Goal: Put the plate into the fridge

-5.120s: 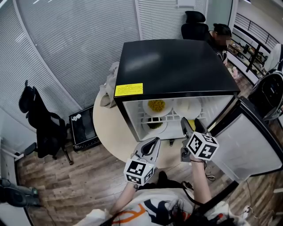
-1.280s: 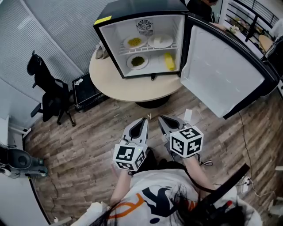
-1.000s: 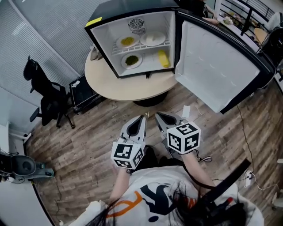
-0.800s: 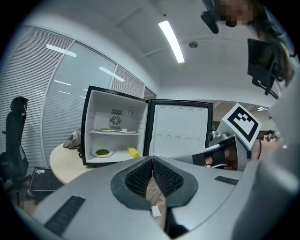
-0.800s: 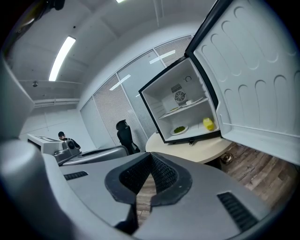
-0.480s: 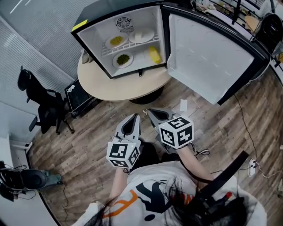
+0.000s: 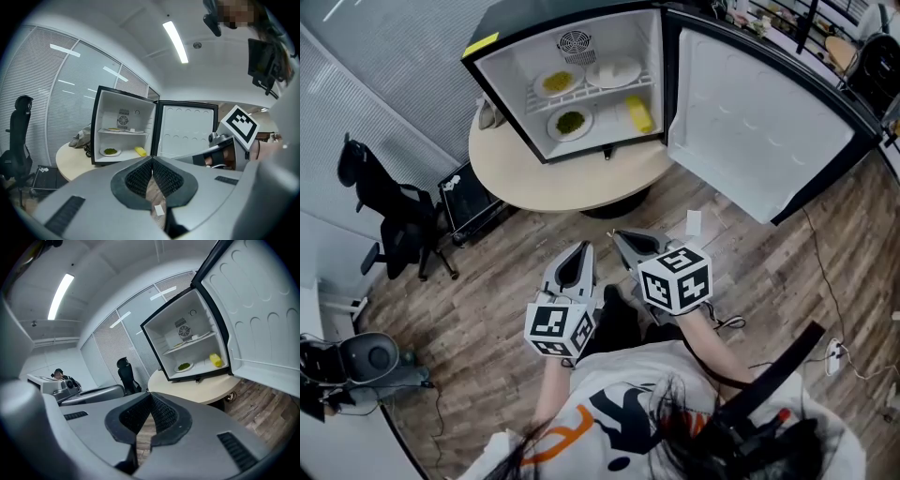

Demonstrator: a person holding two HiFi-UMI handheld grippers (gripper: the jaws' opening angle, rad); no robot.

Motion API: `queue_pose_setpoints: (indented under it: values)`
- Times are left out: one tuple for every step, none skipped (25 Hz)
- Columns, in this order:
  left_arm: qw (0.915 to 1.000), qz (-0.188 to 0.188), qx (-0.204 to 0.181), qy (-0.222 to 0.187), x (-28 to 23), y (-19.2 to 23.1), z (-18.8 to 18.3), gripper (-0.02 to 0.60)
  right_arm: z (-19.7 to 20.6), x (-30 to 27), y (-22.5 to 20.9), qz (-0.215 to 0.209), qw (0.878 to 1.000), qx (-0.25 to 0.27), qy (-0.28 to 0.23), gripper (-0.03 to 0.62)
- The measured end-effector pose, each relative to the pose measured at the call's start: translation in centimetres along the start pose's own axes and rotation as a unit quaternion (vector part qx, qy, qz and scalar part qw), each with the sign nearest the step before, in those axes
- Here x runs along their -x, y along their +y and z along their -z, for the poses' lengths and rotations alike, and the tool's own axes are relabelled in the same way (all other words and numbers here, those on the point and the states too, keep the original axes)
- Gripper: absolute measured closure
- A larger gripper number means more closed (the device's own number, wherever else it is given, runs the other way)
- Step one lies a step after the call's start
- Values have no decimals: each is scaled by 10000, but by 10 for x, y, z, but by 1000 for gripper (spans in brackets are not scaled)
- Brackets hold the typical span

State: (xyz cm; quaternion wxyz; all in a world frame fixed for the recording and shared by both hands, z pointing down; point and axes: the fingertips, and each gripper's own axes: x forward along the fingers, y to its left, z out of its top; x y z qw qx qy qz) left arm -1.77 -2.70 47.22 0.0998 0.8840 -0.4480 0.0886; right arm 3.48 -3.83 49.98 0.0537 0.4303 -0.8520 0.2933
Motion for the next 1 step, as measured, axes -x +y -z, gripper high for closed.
queue_pose_setpoints:
  values:
    - [10000, -17, 12, -2, 1, 3, 0, 568, 0, -2, 1, -6, 10000, 3, 10, 577]
